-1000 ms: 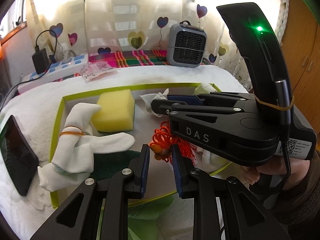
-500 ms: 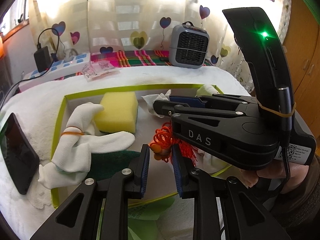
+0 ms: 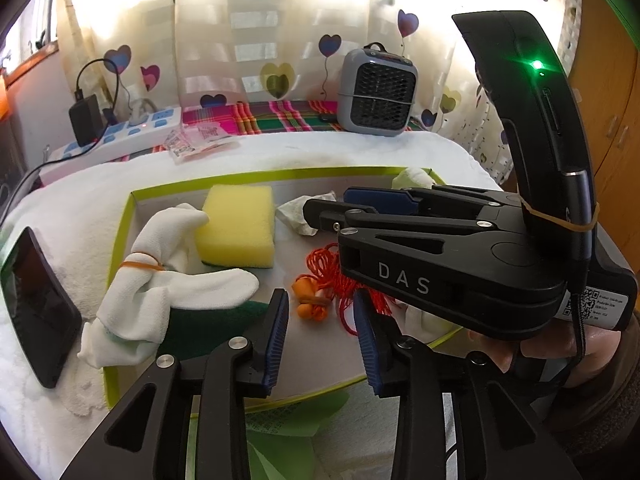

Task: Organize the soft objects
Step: 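Lower orange tassel into lid, open left tool while right tool releases tissue there, then withdraw both tools from the lid toward the green cloth and plastic bag, then close left tool on green cloth while right tool grasps clear plastic bag, then lift and carry green cloth with left tool while right tool carries bag over lid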

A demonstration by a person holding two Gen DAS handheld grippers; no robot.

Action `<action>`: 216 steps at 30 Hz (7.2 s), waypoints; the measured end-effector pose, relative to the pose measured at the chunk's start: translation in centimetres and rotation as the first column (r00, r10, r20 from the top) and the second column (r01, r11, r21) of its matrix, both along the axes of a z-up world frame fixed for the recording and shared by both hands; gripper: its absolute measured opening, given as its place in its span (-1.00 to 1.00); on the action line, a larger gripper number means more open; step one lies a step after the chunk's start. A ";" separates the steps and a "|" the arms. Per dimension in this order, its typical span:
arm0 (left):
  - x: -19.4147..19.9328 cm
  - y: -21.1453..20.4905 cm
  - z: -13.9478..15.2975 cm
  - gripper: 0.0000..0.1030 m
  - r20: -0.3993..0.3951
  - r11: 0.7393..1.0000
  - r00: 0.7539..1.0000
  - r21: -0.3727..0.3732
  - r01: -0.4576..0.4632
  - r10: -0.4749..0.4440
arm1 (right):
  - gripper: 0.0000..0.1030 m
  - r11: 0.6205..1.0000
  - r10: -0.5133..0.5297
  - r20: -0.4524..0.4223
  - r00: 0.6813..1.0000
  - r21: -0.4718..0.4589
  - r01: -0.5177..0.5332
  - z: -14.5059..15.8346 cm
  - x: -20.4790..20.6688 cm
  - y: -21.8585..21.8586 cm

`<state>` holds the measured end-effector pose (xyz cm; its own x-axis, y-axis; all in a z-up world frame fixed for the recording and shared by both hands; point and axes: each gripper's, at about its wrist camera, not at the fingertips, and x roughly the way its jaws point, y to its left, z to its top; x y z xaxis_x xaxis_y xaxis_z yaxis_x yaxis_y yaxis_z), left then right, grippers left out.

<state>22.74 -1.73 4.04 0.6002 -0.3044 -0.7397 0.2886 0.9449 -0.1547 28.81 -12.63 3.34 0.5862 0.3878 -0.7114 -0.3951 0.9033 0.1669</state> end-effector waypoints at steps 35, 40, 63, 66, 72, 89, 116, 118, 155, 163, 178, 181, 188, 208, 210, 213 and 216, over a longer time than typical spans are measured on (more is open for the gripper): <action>-2.7 1.3 1.7 -0.08 0.008 0.999 0.999 0.002 -0.045 0.045 | 0.04 0.999 -0.041 0.040 0.998 0.008 0.041 1.8 -3.8 -0.9; -3.4 1.7 1.9 -0.08 0.010 0.999 0.999 0.005 -0.051 0.051 | 0.05 0.998 -0.061 0.039 0.997 0.023 0.060 2.0 -4.5 -1.3; -8.5 4.0 1.7 -0.08 0.021 0.995 0.995 0.032 -0.095 0.094 | 0.05 0.994 -0.099 0.045 0.994 0.056 0.096 2.1 -11.3 -1.7; -9.0 4.3 1.6 -0.08 0.026 0.994 0.994 0.039 -0.107 0.106 | 0.06 0.995 -0.094 0.048 0.994 0.049 0.092 2.0 -12.0 -1.5; -9.7 4.6 1.1 -0.08 0.015 0.992 0.993 0.042 -0.116 0.116 | 0.06 0.996 -0.085 0.047 0.995 0.043 0.083 1.7 -13.4 -1.2; -10.6 8.8 -0.5 -0.08 -0.053 0.981 0.982 -0.057 -0.187 0.184 | 0.27 0.999 -0.031 -0.034 0.999 0.025 0.032 -1.1 -16.0 0.4; -9.6 9.5 -1.3 -0.08 -0.094 0.977 0.982 -0.121 -0.176 0.165 | -0.07 0.995 0.000 -0.039 0.999 -0.097 -0.004 -2.5 -17.0 3.2; -9.4 9.1 -1.2 -0.08 -0.094 0.978 0.983 -0.117 -0.171 0.160 | -0.14 0.996 0.003 -0.040 0.999 -0.093 -0.007 -2.4 -17.0 3.2; -5.5 3.9 -2.4 0.19 -0.113 0.987 0.981 0.054 -0.149 0.155 | -0.72 0.993 -0.080 -0.048 0.996 0.084 0.084 -1.8 -16.9 -0.9; -5.9 2.8 -2.8 0.18 -0.064 0.979 0.992 0.183 -0.094 0.108 | -0.72 0.992 -0.079 -0.059 0.995 0.093 0.085 -2.0 -16.7 -1.1; -5.7 4.2 -2.6 -0.64 -0.048 0.977 0.989 0.170 -0.129 0.139 | -0.72 0.990 -0.089 -0.062 0.994 0.101 0.095 -2.0 -16.8 -1.3; -5.8 4.4 -2.5 -0.76 -0.040 0.982 0.990 0.142 -0.127 0.134 | -0.72 0.990 -0.088 -0.063 0.994 0.101 0.094 -2.0 -16.8 -1.3; -6.3 4.4 -2.0 -0.81 -0.015 0.989 0.994 0.099 -0.109 0.111 | -0.72 0.990 -0.089 -0.064 0.994 0.100 0.095 -2.0 -16.8 -1.4; -9.9 4.7 0.3 -0.82 0.032 0.997 0.997 -0.046 -0.063 0.065 | -0.72 0.991 -0.079 -0.043 0.996 0.102 0.083 -1.6 -17.3 -1.1; -10.1 4.7 0.5 -0.82 0.033 0.997 0.998 -0.061 -0.056 0.058 | -0.72 0.991 -0.078 -0.043 0.996 0.103 0.082 -1.5 -17.4 -1.1; -10.6 4.6 1.0 -0.82 0.048 0.996 0.997 -0.070 -0.050 0.053 | -0.72 0.991 -0.080 -0.041 0.996 0.109 0.084 -1.4 -17.5 -1.2; -11.0 4.4 1.6 -0.82 0.067 0.996 0.997 -0.076 -0.037 0.042 | -0.72 0.989 -0.082 -0.038 0.996 0.117 0.086 -1.2 -17.7 -1.3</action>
